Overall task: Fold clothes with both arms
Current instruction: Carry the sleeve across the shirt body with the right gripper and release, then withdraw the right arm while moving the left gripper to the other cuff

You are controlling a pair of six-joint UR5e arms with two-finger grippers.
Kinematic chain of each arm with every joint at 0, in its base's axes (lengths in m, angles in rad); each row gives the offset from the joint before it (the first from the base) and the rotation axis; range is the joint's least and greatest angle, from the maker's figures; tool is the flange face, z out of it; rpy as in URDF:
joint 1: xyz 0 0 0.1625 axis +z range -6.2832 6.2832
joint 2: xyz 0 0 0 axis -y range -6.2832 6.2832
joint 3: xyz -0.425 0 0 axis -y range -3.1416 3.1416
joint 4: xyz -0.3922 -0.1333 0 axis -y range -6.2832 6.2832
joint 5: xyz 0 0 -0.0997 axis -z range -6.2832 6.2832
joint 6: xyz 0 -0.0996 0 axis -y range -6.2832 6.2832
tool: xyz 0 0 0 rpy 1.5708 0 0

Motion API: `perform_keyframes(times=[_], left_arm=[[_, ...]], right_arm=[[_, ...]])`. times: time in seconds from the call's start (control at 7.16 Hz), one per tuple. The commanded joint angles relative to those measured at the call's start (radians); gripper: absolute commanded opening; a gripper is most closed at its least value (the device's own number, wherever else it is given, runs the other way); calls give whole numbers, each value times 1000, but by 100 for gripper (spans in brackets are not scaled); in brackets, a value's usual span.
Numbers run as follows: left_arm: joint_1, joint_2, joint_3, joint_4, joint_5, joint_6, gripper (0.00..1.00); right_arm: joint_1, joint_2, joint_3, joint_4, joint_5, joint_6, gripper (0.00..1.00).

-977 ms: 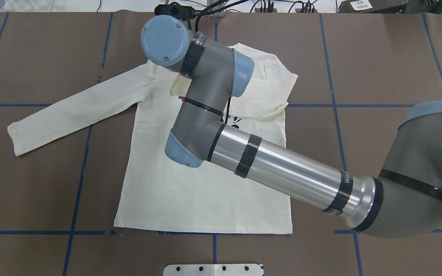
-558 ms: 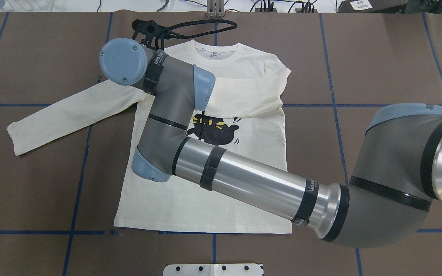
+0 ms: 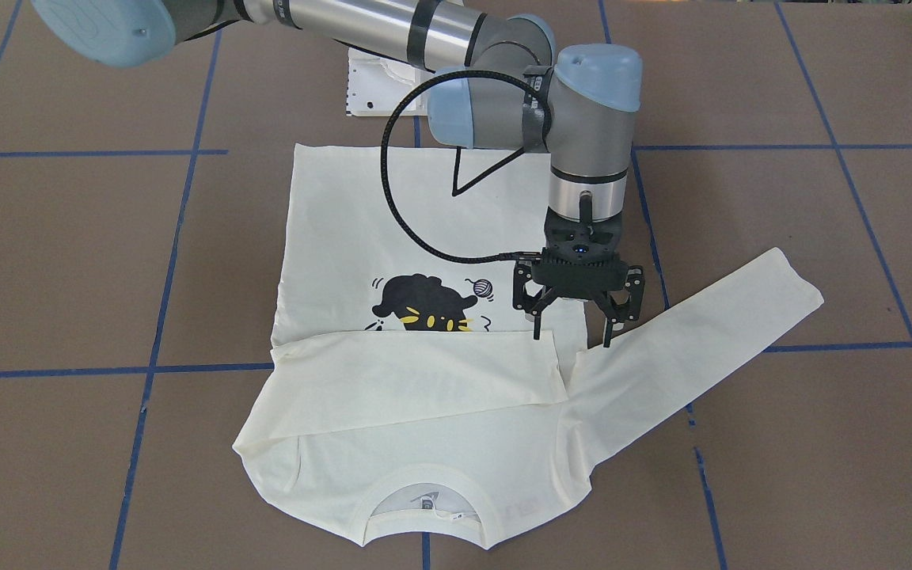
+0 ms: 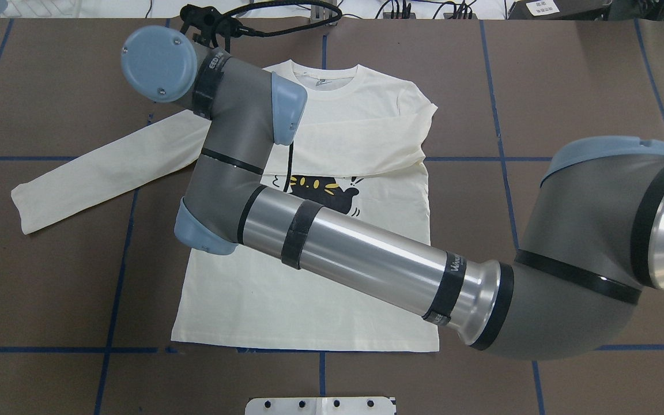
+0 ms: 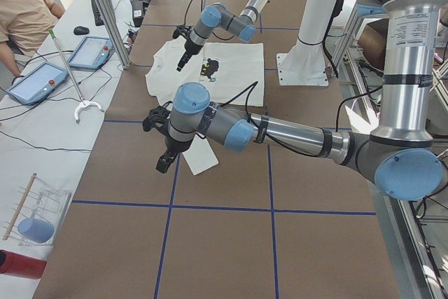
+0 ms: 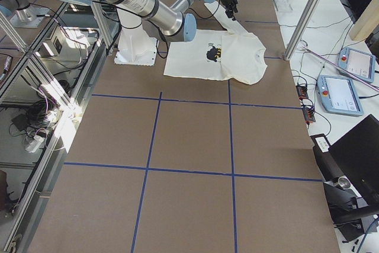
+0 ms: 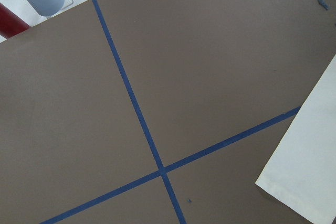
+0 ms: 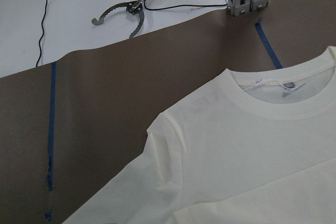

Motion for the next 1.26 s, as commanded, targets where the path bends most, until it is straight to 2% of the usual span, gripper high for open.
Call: perform_keyframes(times=[0.0,0.14,0.28,0.42,0.56,0.7,0.84,0.98,1.12], left_arm=[[51,-29,24,-150,0,-198,100],[161,-21,31,-290,8,-217,100],[274,-21,45,-314,14,-241,100],[306,-15,44,-311,14,-246,100],[318,38,36,-325,11,-354,100],[381,87,25,-365,44,-449,100],[442,121,25,-376,136,-475,100],[502,161,27,-406,200,-510,100],[563,219,33,-461,263,-518,100]], right_arm=[[129,-27,113,-178,226,-190,100],[215,-102,215,-264,365,-341,100],[295,-235,335,-271,468,-464,100],[366,-382,471,-273,541,-592,100],[442,-537,588,-275,620,-739,100],[519,-679,676,-275,683,-891,100],[584,-816,751,-268,724,-1023,100],[666,-951,799,-261,800,-1167,100],[723,-1072,863,-258,848,-1211,100]])
